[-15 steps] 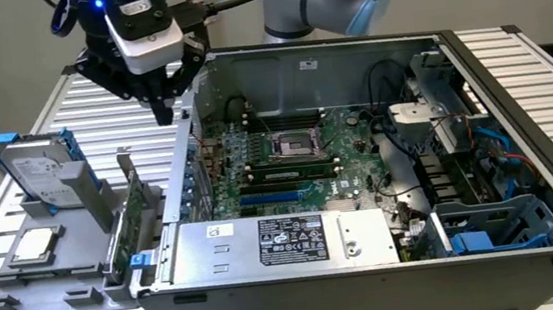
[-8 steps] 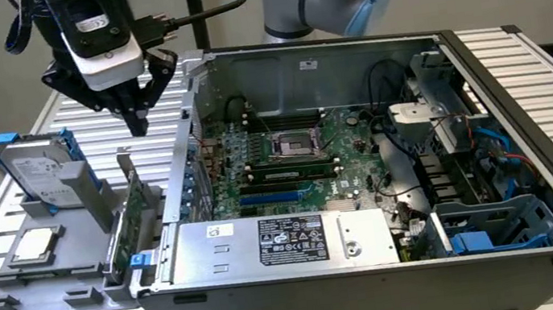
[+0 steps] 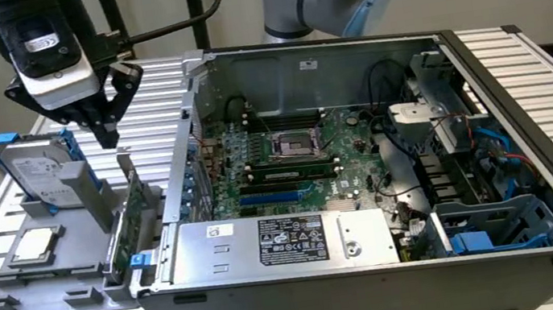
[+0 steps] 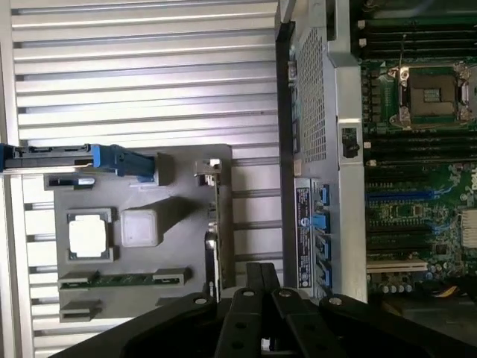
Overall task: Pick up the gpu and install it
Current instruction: 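Reach for the gpu, then pick up the gpu and move the gpu toward the slot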
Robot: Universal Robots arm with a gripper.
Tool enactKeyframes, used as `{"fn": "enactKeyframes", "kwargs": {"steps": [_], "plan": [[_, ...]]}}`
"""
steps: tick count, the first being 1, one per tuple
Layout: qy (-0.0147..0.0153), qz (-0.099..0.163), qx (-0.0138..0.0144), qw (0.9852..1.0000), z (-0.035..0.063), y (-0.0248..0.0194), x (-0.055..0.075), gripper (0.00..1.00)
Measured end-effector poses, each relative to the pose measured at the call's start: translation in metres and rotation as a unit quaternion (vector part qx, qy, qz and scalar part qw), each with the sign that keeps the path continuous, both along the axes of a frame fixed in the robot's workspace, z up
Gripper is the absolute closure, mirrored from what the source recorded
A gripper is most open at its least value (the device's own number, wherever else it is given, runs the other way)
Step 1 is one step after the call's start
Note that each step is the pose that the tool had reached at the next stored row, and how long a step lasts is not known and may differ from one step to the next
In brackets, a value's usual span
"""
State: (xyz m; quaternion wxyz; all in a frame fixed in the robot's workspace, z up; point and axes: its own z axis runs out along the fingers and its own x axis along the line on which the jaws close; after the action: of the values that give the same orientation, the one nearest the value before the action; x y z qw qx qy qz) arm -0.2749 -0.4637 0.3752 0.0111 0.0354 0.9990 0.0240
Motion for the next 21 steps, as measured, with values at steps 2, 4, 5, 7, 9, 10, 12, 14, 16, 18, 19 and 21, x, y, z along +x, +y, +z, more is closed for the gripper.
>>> {"fn": "enactKeyframes", "kwargs": {"steps": [2, 4, 5, 7, 9, 10, 12, 14, 16, 18, 19, 21], "plan": [[0.0, 0.0, 0.0, 1.0, -0.0015, -0.002, -0.008, 0.89], [0.0, 0.0, 0.0, 1.0, -0.003, -0.004, -0.017, 0.89], [0.0, 0.0, 0.0, 1.0, -0.0039, -0.0049, -0.021, 0.89], [-0.0001, 0.0, 0.0, 1.0, -0.0052, -0.0065, -0.03, 0.89], [-0.0002, 0.0, 0.0, 1.0, -0.0053, -0.0067, -0.032, 0.89], [-0.0002, 0.0, 0.0, 1.0, -0.0053, -0.0067, -0.032, 0.89], [-0.0002, 0.0, 0.0, 1.0, -0.0053, -0.0067, -0.032, 0.89], [-0.0002, 0.0, -0.0001, 1.0, -0.0053, -0.0067, -0.032, 0.89], [-0.0002, 0.0, -0.0001, 1.0, -0.0053, -0.0067, -0.032, 0.89], [-0.0002, 0.0, -0.0001, 1.0, -0.0053, -0.0067, -0.032, 0.89], [-0.0002, 0.0, -0.0001, 1.0, -0.0053, -0.0067, -0.032, 0.89], [-0.0002, 0.0, -0.0001, 1.0, -0.0053, -0.0067, -0.032, 0.89]]}}
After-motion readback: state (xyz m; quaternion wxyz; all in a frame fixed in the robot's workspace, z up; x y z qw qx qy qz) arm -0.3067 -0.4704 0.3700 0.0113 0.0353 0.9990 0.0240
